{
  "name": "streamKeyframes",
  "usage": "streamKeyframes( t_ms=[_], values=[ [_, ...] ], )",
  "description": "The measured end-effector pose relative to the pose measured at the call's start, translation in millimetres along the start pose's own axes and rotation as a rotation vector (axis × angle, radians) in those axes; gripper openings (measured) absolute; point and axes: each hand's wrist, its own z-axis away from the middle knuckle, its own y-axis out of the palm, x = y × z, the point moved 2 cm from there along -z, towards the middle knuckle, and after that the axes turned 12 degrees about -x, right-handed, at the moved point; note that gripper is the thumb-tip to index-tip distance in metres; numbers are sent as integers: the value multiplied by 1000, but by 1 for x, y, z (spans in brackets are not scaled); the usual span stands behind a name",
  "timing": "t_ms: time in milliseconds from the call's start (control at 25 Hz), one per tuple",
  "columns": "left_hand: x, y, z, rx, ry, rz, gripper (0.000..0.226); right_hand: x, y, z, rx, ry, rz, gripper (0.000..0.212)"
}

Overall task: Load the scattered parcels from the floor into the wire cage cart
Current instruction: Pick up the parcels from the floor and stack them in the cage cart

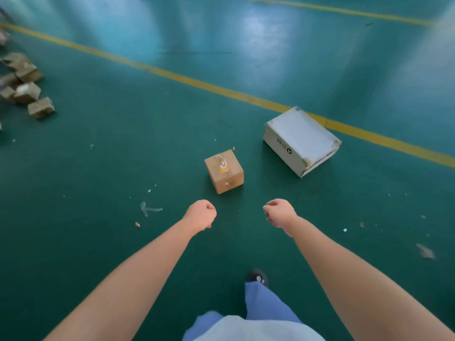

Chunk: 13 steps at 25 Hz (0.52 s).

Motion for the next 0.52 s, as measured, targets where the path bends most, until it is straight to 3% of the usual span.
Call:
streamKeyframes(
  t_ms=[160, 400, 520],
  values=[
    [-53, -19, -68, 18, -37, 60, 21, 74, -15, -78, -10, -3, 34, 30],
    [-84, -28, -219, 35, -128, 122, 13, 166, 20, -196, 10, 15, 135, 33],
    [-94, -23, -304, 84, -244, 189, 21, 199, 46, -257, 24, 102, 194, 39]
  ],
)
